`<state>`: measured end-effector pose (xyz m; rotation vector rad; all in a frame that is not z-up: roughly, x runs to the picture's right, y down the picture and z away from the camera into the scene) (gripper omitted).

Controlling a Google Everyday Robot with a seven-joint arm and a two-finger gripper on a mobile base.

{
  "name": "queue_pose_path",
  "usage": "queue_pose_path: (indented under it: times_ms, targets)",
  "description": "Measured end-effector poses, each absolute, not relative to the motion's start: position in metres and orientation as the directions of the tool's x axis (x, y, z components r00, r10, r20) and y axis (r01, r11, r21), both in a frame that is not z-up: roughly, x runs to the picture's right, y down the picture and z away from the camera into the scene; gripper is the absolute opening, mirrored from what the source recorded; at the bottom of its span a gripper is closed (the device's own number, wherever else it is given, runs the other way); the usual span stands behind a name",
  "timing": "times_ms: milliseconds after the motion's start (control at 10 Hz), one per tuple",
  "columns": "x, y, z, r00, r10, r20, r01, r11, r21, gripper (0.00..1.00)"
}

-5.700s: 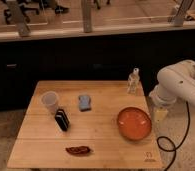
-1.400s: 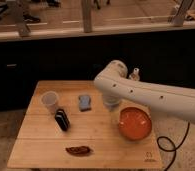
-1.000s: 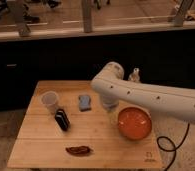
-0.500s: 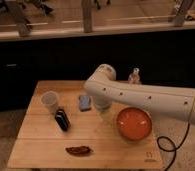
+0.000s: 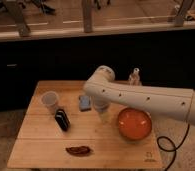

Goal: Knock the eraser over

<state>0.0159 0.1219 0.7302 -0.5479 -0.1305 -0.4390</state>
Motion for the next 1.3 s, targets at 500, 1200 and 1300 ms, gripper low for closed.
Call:
queue_pose_path:
  times_ms: [500,1200,1300]
  targets:
    - [0.008,0.122,0.738,0.886,-0.384,0.261,0.463,0.769,-0.441,0.8]
    - [0.003,0.124,0.745,0.866,-0.409,0.287,0.497,0.764,-0.412,0.8]
    - [0.003,0.124,0.745,0.864,-0.412,0.289,0.501,0.763,-0.409,0.8]
